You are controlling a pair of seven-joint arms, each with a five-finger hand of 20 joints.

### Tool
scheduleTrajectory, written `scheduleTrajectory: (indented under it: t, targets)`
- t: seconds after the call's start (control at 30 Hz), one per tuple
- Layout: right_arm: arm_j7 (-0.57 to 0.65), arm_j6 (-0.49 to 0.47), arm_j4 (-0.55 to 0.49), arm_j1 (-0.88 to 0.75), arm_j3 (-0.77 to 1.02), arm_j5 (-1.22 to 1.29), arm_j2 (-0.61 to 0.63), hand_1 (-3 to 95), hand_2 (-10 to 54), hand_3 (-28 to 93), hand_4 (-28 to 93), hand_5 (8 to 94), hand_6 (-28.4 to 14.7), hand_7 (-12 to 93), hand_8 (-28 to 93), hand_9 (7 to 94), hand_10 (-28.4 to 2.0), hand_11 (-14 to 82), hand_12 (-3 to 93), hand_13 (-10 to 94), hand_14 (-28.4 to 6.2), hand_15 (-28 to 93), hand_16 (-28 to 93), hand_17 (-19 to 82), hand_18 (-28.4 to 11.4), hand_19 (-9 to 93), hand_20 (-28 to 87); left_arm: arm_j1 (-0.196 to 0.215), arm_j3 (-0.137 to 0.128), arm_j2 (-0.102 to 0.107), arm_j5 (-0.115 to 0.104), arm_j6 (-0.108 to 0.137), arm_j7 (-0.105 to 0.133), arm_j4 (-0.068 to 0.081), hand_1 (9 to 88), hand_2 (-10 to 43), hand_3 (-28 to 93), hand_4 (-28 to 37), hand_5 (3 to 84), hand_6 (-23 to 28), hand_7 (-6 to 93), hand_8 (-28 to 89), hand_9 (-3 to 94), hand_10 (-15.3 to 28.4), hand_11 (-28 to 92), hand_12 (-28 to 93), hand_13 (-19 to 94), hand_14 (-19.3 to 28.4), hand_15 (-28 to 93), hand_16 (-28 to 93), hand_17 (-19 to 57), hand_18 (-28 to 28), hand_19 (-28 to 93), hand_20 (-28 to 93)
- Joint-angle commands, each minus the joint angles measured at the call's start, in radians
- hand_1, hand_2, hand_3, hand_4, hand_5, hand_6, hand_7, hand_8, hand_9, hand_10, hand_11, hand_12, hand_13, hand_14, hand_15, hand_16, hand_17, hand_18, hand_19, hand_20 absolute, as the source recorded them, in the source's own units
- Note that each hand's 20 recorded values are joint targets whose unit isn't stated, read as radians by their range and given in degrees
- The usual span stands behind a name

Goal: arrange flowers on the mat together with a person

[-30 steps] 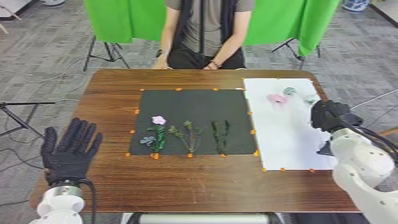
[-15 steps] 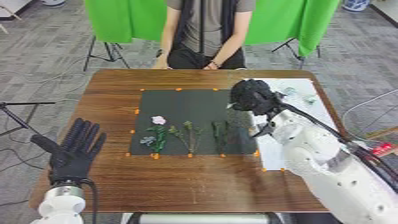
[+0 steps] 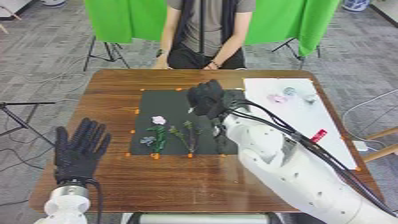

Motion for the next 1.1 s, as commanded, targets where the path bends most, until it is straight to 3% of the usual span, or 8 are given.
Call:
scheduleTrajectory:
  t: [0.03, 0.43, 0.6, 0.67, 0.8, 0.9, 1.0, 1.1]
  targets:
    - [0.008, 0.018, 0.079, 0.076, -0.131, -0.059, -0.063, 60.0, -9.5, 67, -28, 70.0, 2.8, 45, -1, 84.5, -6.0, 12.4, 44.0, 70, -4.1, 25, 44, 26, -18.4, 65, 28, -0.015, 0.021, 0.0, 0.017, -0.01, -0.021, 0.024, 33.9, 19.3, 52, -28.3, 47.9, 9.3, 11.3, -10, 39.4, 13.5, 17, 5, 29, 13.8, 24, -7, -6.3, 14.5, 38, 9]
    - [0.077, 0.091, 0.157, 0.105, -0.22, -0.112, -0.08, 59.7, -9.5, 67, -28, 69.8, 2.0, 43, -1, 83.7, -6.3, 12.5, 43.9, 69, -4.6, 26, 43, 26, -18.8, 66, 27, -0.027, 0.025, 0.002, 0.017, -0.013, -0.044, 0.03, 29.9, 19.0, 59, -28.3, 47.7, 9.2, 11.6, -10, 39.2, 13.4, 17, 5, 29, 13.9, 25, -7, -6.4, 14.4, 38, 8]
    - [0.084, 0.086, 0.159, 0.091, -0.215, -0.117, -0.083, 59.5, -9.5, 68, -28, 68.2, 1.8, 42, -2, 82.1, -6.7, 12.0, 42.6, 67, -5.0, 27, 41, 25, -19.1, 66, 27, -0.027, 0.026, 0.006, 0.007, -0.01, -0.046, 0.031, 28.3, 18.6, 63, -28.3, 47.7, 9.2, 11.6, -10, 39.2, 13.4, 17, 5, 29, 13.8, 25, -7, -6.5, 14.5, 39, 8]
    - [0.096, 0.094, 0.155, 0.091, -0.222, -0.107, -0.08, 59.4, -9.5, 68, -28, 67.2, 1.7, 42, -2, 81.1, -6.8, 11.6, 42.0, 66, -5.3, 27, 41, 25, -19.1, 67, 26, -0.029, 0.024, 0.002, 0.01, -0.012, -0.058, 0.031, 27.5, 18.6, 64, -28.3, 47.7, 9.2, 11.7, -10, 39.2, 13.4, 17, 5, 29, 13.8, 25, -7, -6.4, 14.5, 39, 8]
    - [0.087, 0.09, 0.147, 0.081, -0.216, -0.11, -0.082, 59.2, -9.5, 68, -28, 65.2, 1.4, 41, -4, 79.2, -7.1, 11.0, 40.5, 65, -5.7, 28, 39, 24, -19.2, 67, 26, -0.026, 0.019, 0.003, 0.001, -0.001, -0.053, 0.028, 26.4, 18.1, 66, -28.3, 47.6, 9.3, 11.8, -10, 39.1, 13.4, 17, 5, 29, 13.8, 25, -7, -6.5, 14.5, 39, 8]
    - [0.087, 0.083, 0.142, 0.08, -0.216, -0.113, -0.083, 59.2, -9.5, 68, -28, 63.9, 0.8, 38, -6, 77.7, -7.3, 10.3, 39.4, 64, -6.0, 29, 38, 24, -19.3, 67, 25, -0.025, 0.021, 0.006, -0.013, 0.002, -0.047, 0.024, 26.1, 17.7, 68, -28.3, 47.7, 9.3, 11.8, -10, 39.1, 13.4, 18, 5, 29, 13.8, 25, -7, -6.5, 14.5, 39, 8]
    - [0.092, 0.076, 0.141, 0.079, -0.215, -0.114, -0.081, 59.1, -9.5, 68, -28, 62.4, 1.0, 30, -6, 75.4, -7.4, 9.4, 37.6, 62, -6.5, 31, 36, 24, -19.4, 67, 24, -0.025, 0.022, 0.003, -0.01, -0.01, -0.053, 0.022, 26.0, 17.6, 69, -28.3, 47.8, 9.3, 12.0, -10, 39.2, 13.4, 18, 5, 29, 13.7, 25, -7, -6.5, 14.5, 39, 8]
    - [0.096, 0.054, 0.136, 0.073, -0.207, -0.106, -0.082, 58.0, -9.5, 69, -28, 60.4, 1.1, 26, -14, 72.2, -8.4, 12.0, 34.1, 61, -7.0, 33, 34, 23, -19.5, 67, 22, -0.024, 0.019, 0.003, -0.017, -0.003, -0.046, 0.022, 26.0, 17.5, 69, -28.3, 47.9, 9.3, 12.2, -10, 39.3, 13.4, 18, 5, 29, 13.8, 25, -7, -6.5, 14.6, 39, 8]
